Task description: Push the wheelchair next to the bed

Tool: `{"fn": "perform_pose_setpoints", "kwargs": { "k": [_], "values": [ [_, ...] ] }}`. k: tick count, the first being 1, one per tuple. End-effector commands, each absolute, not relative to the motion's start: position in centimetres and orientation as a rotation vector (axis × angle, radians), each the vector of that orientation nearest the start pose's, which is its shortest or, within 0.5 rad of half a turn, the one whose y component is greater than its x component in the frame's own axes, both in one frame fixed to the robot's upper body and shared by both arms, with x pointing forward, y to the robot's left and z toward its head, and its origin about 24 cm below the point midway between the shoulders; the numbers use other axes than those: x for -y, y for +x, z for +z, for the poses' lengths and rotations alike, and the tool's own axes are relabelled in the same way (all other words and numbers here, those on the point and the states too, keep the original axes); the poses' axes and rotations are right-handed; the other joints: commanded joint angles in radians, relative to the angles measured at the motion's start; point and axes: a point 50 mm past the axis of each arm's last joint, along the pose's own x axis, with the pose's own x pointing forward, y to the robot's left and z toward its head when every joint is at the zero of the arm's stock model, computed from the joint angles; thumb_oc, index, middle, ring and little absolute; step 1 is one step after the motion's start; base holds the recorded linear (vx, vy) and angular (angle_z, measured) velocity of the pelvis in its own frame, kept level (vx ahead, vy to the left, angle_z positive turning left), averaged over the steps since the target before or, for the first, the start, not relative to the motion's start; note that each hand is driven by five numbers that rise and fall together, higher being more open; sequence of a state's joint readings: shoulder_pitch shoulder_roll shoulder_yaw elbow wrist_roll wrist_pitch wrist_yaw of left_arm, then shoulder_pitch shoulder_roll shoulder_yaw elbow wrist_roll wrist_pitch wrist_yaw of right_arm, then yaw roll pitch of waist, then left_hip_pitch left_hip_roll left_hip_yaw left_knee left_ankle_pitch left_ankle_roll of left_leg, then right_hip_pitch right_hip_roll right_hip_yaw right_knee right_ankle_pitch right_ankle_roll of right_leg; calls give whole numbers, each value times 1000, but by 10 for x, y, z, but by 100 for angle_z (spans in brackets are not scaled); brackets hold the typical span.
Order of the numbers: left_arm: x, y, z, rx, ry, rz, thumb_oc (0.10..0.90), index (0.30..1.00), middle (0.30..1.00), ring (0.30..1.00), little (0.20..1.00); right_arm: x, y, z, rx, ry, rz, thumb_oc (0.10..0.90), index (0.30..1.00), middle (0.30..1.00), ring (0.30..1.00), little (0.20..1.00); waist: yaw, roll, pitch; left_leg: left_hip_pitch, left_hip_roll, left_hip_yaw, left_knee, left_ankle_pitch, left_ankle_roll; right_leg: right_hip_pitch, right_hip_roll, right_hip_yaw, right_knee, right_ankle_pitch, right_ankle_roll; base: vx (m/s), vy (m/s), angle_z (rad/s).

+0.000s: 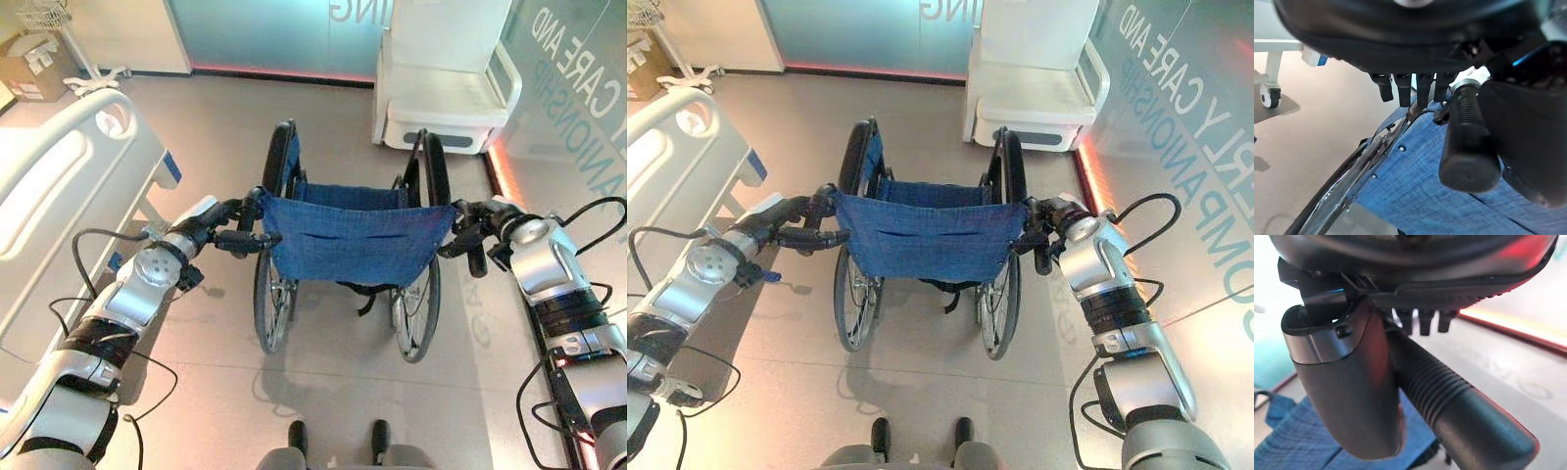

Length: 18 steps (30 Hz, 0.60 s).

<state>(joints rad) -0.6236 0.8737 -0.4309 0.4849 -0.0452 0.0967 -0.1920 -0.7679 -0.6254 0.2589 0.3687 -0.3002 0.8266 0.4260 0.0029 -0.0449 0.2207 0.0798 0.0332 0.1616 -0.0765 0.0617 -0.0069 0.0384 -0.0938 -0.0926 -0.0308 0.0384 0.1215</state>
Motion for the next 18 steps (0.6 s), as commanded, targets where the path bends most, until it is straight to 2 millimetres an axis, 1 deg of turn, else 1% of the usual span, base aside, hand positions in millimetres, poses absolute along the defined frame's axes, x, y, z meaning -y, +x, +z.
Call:
{"fn": "perform_pose_setpoints", "kwargs": {
  "k": [1, 7, 10, 11, 12, 13, 14, 17, 18],
  "values": [
    [-304, 354, 159, -250, 984, -11, 800, 900, 900, 900, 900, 290, 299, 38, -1181, -837, 112, 800, 900, 900, 900, 900, -32, 22, 38, -54, -63, 7, 136, -130, 57, -54, 25, -19, 121, -53, -25, 34, -23, 2],
    [-297, 360, 160, -332, 955, -61, 800, 900, 900, 900, 900, 283, 309, 38, -1092, -808, 52, 800, 900, 900, 900, 900, -34, 27, 39, -54, -64, 0, 146, -133, 57, -50, 26, -18, 120, -54, -27, 6, -4, 0],
    [-297, 361, 152, -420, 921, -67, 800, 900, 900, 900, 900, 277, 315, 41, -1019, -792, 17, 800, 900, 900, 900, 900, -39, 32, 41, -53, -64, -3, 148, -135, 57, -48, 26, -15, 119, -56, -28, 0, 0, 0],
    [-297, 361, 145, -491, 902, -80, 800, 900, 900, 900, 900, 273, 319, 43, -981, -780, 5, 664, 695, 695, 695, 695, -41, 35, 41, -55, -65, -5, 150, -135, 57, -48, 27, -15, 119, -57, -30, 0, 0, 0],
    [-298, 360, 140, -534, 880, -87, 800, 900, 900, 900, 900, 269, 322, 45, -950, -774, -5, 601, 601, 601, 601, 601, -43, 36, 43, -55, -66, -6, 151, -135, 57, -48, 28, -14, 119, -57, -30, 0, 0, 0],
    [-298, 359, 134, -578, 851, -93, 800, 900, 900, 900, 900, 265, 325, 47, -915, -770, -9, 552, 528, 528, 528, 528, -45, 38, 43, -54, -66, -9, 150, -134, 56, -47, 29, -12, 118, -57, -31, 0, 0, 0],
    [-298, 358, 126, -613, 814, -94, 800, 900, 900, 900, 900, 259, 328, 49, -879, -760, -1, 400, 300, 300, 300, 300, -47, 41, 43, -54, -68, -10, 150, -134, 56, -46, 29, -11, 117, -57, -32, 0, 0, 0],
    [-293, 360, 122, -597, 775, -87, 800, 900, 900, 900, 900, 250, 332, 53, -841, -760, 10, 400, 300, 300, 300, 300, -52, 43, 42, -53, -70, -11, 152, -136, 55, -46, 30, -10, 117, -60, -34, 0, 0, 0],
    [-291, 361, 122, -579, 766, -87, 736, 804, 804, 804, 804, 247, 333, 53, -831, -758, 18, 400, 300, 300, 300, 300, -54, 44, 41, -51, -70, -10, 151, -136, 55, -45, 30, -10, 117, -60, -35, 0, 0, 0]
  ]
}}
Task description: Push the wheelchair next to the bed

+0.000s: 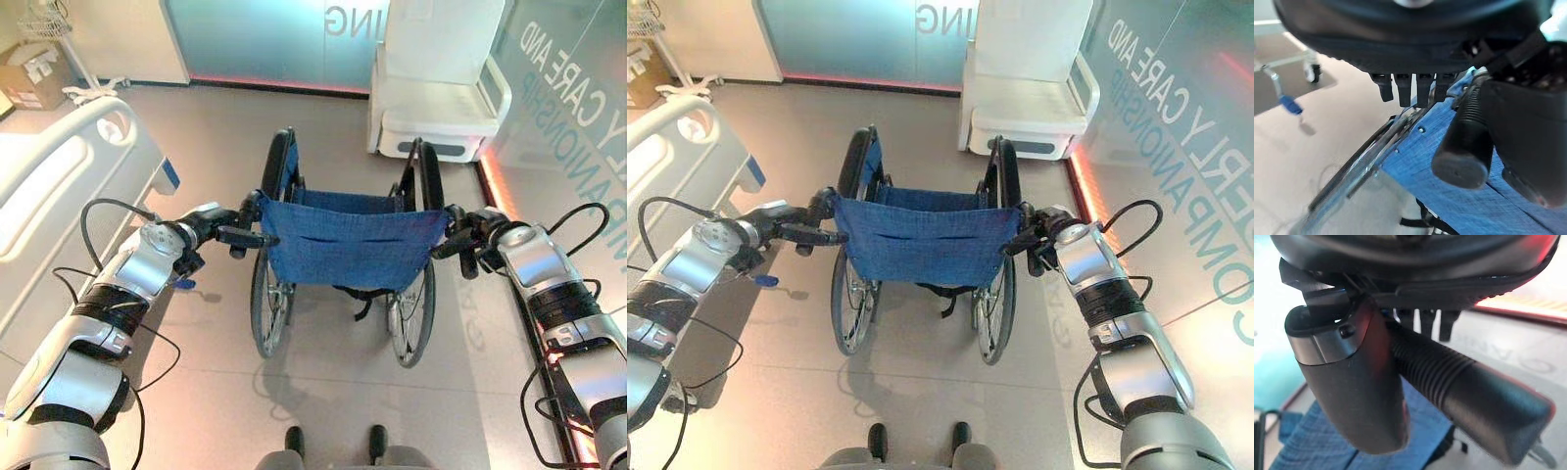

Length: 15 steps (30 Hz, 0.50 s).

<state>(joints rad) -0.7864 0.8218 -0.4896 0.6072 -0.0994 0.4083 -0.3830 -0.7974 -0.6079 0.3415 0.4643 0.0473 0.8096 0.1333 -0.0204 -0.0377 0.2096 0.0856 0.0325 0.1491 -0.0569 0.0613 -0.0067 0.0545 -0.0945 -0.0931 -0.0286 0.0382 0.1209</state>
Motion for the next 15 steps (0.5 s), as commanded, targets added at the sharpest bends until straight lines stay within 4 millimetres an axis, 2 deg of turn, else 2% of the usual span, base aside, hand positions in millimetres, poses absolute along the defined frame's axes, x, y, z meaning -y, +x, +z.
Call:
{"fn": "perform_pose_setpoints", "kwargs": {
  "k": [1, 2, 11, 15],
  "values": [
    [-290, 362, 122, -565, 764, -87, 648, 672, 672, 672, 672, 246, 333, 53, -827, -759, 22, 400, 300, 300, 300, 300, -31, 37, 51, -57, -69, 3, 131, -135, 54, -61, 31, -9, 114, -60, -35, 20, -1, 4],
    [-286, 364, 122, -512, 774, -82, 400, 300, 300, 300, 300, 242, 334, 53, -816, -763, 37, 400, 300, 300, 300, 300, -33, 37, 47, -57, -69, 4, 131, -135, 53, -58, 31, -9, 110, -61, -36, 21, -2, 6],
    [-278, 369, 129, -303, 940, -39, 400, 300, 300, 300, 300, 228, 336, 57, -720, -818, 135, 400, 300, 300, 300, 300, -40, 35, 39, -52, -65, 10, 129, -135, 49, -57, 33, -3, 112, -64, -41, 2, 0, 0],
    [-274, 369, 127, -263, 986, -35, 400, 300, 300, 300, 300, 223, 337, 59, -675, -844, 165, 400, 300, 300, 300, 300, -40, 33, 33, -46, -63, 11, 123, -135, 48, -51, 35, -3, 108, -64, -41, 0, 0, 0]
  ]
}}
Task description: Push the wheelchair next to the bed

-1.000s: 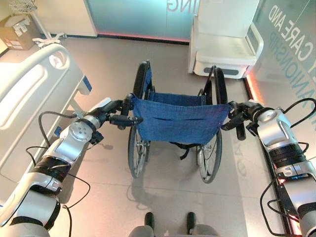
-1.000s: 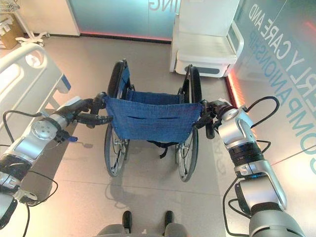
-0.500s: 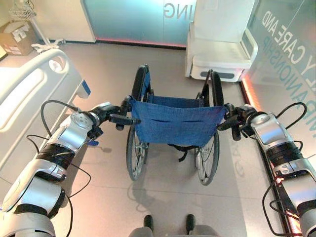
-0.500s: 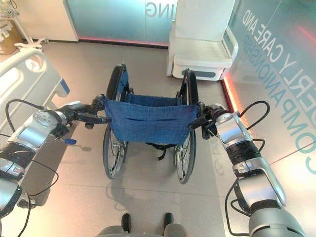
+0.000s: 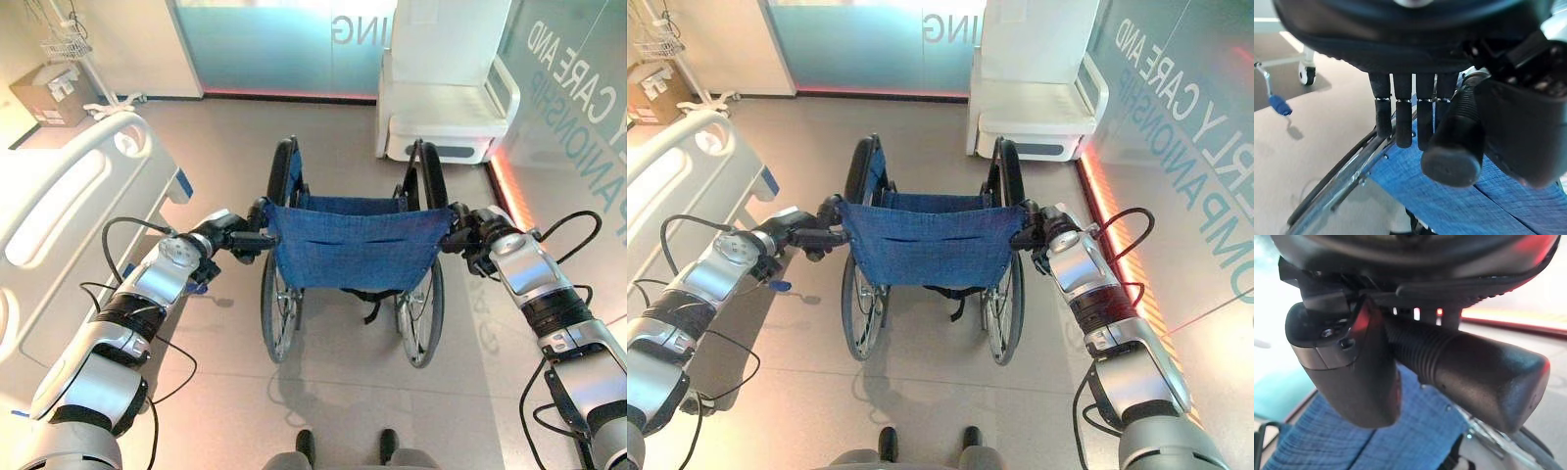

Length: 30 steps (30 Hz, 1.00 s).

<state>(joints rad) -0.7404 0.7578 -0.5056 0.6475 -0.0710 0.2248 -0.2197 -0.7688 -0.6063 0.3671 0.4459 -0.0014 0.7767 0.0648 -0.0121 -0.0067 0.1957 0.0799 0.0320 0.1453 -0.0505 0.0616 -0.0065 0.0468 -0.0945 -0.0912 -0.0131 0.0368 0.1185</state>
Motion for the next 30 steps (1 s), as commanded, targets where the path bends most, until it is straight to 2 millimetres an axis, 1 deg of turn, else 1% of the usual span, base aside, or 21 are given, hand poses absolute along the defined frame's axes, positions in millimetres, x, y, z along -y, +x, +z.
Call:
{"fn": "perform_pose_setpoints", "kwargs": {
  "k": [1, 9, 15, 18, 22, 25, 30],
  "values": [
    [-273, 369, 127, -255, 996, -37, 400, 300, 300, 300, 300, 222, 337, 60, -669, -845, 168, 400, 300, 300, 300, 300, -48, 2, 47, -39, -63, 15, 117, -135, 48, -43, 35, -5, 94, -63, -39, 0, 0, 0],
    [-267, 370, 128, -195, 1077, -44, 400, 300, 300, 300, 300, 222, 337, 60, -636, -857, 153, 400, 300, 300, 300, 300, -51, 1, 40, -33, -60, 16, 112, -136, 47, -41, 35, -7, 96, -65, -38, 0, 0, 0],
    [-264, 369, 123, -175, 1044, -48, 400, 300, 300, 300, 300, 223, 340, 68, -586, -927, 136, 400, 300, 300, 300, 300, -52, 6, 35, -25, -62, 14, 101, -133, 46, -38, 36, -6, 93, -64, -35, 0, 0, 0],
    [-262, 368, 118, -166, 993, -41, 400, 300, 300, 300, 300, 226, 343, 74, -538, -948, 109, 400, 300, 300, 300, 300, -49, 6, 35, -27, -61, 15, 104, -135, 49, -40, 35, -8, 96, -65, -35, 0, 0, 0],
    [-258, 366, 114, -141, 912, -34, 400, 300, 300, 300, 300, 226, 345, 74, -521, -930, 90, 400, 300, 300, 300, 300, -42, 5, 37, -31, -61, 13, 110, -136, 50, -42, 32, -11, 103, -67, -35, 0, 0, 0],
    [-251, 366, 111, -111, 863, -39, 400, 300, 300, 300, 300, 227, 351, 84, -422, -1012, -3, 400, 300, 300, 300, 300, -30, 2, 44, -43, -62, 10, 126, -142, 53, -46, 25, -19, 114, -72, -34, 2, 24, 1],
    [-241, 367, 111, -78, 782, -34, 400, 300, 300, 300, 300, 223, 357, 89, -396, -955, -52, 400, 300, 300, 300, 300, -15, 2, 59, -58, -61, 9, 153, -152, 62, -62, 13, -34, 160, -87, -34, -1, 65, 1]
  ]
}}
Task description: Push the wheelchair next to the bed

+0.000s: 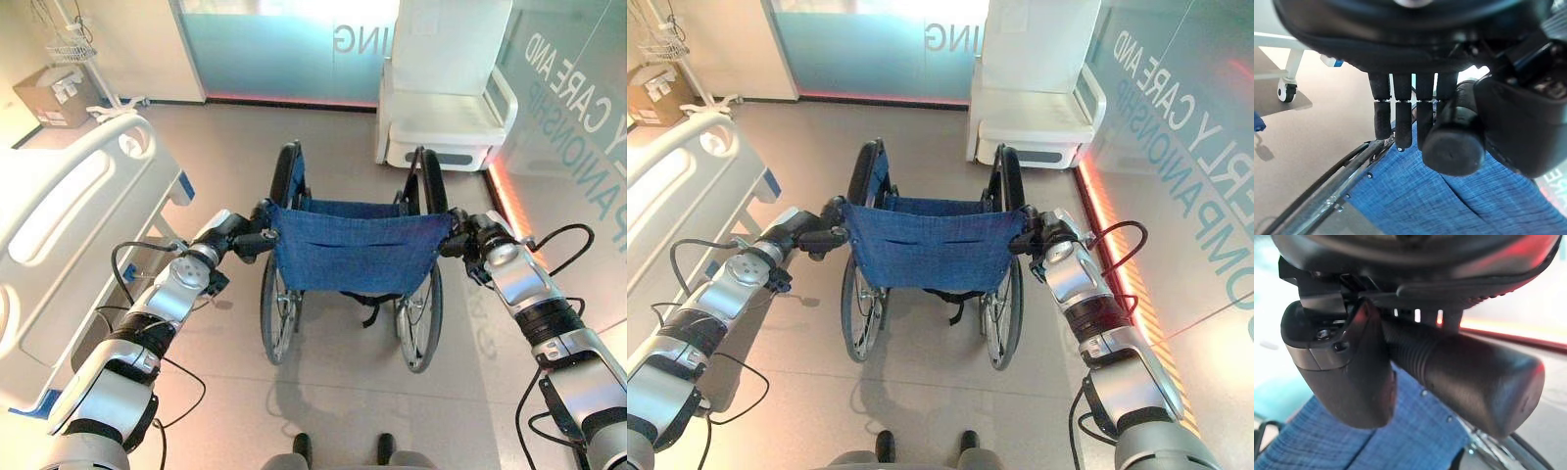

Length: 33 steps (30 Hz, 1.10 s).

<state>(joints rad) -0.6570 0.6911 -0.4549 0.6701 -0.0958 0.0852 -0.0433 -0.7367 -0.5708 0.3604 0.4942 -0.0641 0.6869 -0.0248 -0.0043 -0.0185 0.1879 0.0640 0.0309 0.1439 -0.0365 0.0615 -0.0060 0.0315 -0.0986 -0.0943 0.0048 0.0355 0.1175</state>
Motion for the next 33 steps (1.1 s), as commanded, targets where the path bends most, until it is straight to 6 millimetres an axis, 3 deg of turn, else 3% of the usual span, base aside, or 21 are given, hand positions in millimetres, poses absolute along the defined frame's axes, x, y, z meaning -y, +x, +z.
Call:
{"fn": "perform_pose_setpoints", "kwargs": {
  "k": [1, 4, 7, 11, 14, 16, 19, 21, 23, 25, 26, 29, 31, 33],
  "values": [
    [-240, 367, 111, -64, 765, -28, 400, 300, 300, 300, 300, 223, 358, 89, -385, -942, -72, 400, 300, 300, 300, 300, -18, 15, 69, -43, -60, 10, 145, -155, 65, -49, 13, -34, 157, -91, -32, 36, 136, 0],
    [-236, 366, 111, -40, 727, -14, 400, 300, 300, 300, 300, 221, 360, 91, -354, -881, -99, 400, 300, 300, 300, 300, -7, 19, 74, -53, -66, 3, 165, -163, 75, -59, 1, -39, 213, -106, -30, 36, 124, -2],
    [-235, 365, 109, -38, 699, -17, 400, 300, 300, 300, 300, 222, 360, 87, -348, -854, -86, 400, 300, 300, 300, 300, 0, 26, 77, -61, -75, -1, 175, -166, 89, -91, -17, -38, 327, -82, -19, 58, 162, 1],
    [-229, 363, 103, -57, 714, -48, 400, 300, 300, 300, 300, 230, 356, 81, -388, -877, -56, 400, 300, 300, 300, 300, -11, 42, 93, -34, -77, -26, 168, -169, 98, -209, -33, -17, 553, 24, -7, 172, 119, -1],
    [-227, 363, 102, -69, 710, -62, 400, 300, 300, 300, 300, 233, 356, 79, -414, -877, -47, 400, 300, 300, 300, 300, -27, 32, 99, -11, -88, -35, 177, -188, 94, -244, -50, -7, 483, 66, -6, 261, -28, 24],
    [-220, 367, 105, -73, 702, -81, 400, 300, 300, 300, 300, 235, 362, 85, -397, -882, -59, 400, 300, 300, 300, 300, -60, 22, 119, 35, -100, -62, 193, -238, 82, -303, -71, 0, 311, 90, -4, 395, -167, 19],
    [-212, 372, 106, -83, 710, -109, 400, 300, 300, 300, 300, 238, 366, 95, -377, -889, -72, 400, 300, 300, 300, 300, -85, 11, 119, 54, -108, -93, 202, -277, 76, -317, -75, 31, 180, 118, 10, 275, -203, 47],
    [-211, 373, 107, -84, 725, -124, 400, 300, 300, 300, 300, 239, 368, 100, -368, -886, -77, 400, 300, 300, 300, 300, -90, 6, 113, 58, -96, -95, 219, -293, 70, -318, -64, 24, 195, 109, 7, 225, -272, 58],
    [-212, 373, 99, -127, 687, -132, 400, 300, 300, 300, 300, 238, 370, 103, -354, -887, -49, 400, 300, 300, 300, 300, -81, 4, 90, 60, -55, -95, 244, -291, 50, -287, -58, -7, 242, 33, 2, 312, -350, 53],
    [-214, 371, 96, -145, 688, -138, 400, 300, 300, 300, 300, 237, 369, 103, -354, -894, -36, 400, 300, 300, 300, 300, -80, 4, 83, 53, -31, -95, 268, -287, 38, -279, -49, -13, 269, 3, -7, 314, -274, 44],
    [-218, 368, 91, -170, 695, -137, 400, 300, 300, 300, 300, 237, 367, 101, -348, -922, -14, 400, 300, 300, 300, 300, -78, -3, 72, 65, 4, -92, 284, -279, 13, -250, -53, -37, 261, -7, -16, 402, -312, 22],
    [-223, 367, 91, -173, 720, -129, 400, 300, 300, 300, 300, 239, 365, 106, -323, -967, -2, 400, 300, 300, 300, 300, -85, 2, 56, 96, 43, -105, 302, -225, -13, -237, -34, -56, 261, -31, -38, 306, -226, -3],
    [-232, 367, 102, -158, 750, -120, 400, 300, 300, 300, 300, 242, 365, 120, -274, -1011, -5, 400, 300, 300, 300, 300, -92, 5, 39, 108, 95, -110, 387, -108, -44, -210, -6, -83, 246, -63, -79, 311, -245, 12],
    [-237, 366, 106, -154, 766, -113, 400, 300, 300, 300, 300, 244, 364, 124, -259, -1015, -1, 400, 300, 300, 300, 300, -91, -4, 30, 70, 109, -112, 475, -19, -55, -183, 5, -93, 226, -74, -105, 335, -254, 25]
  ]
}}
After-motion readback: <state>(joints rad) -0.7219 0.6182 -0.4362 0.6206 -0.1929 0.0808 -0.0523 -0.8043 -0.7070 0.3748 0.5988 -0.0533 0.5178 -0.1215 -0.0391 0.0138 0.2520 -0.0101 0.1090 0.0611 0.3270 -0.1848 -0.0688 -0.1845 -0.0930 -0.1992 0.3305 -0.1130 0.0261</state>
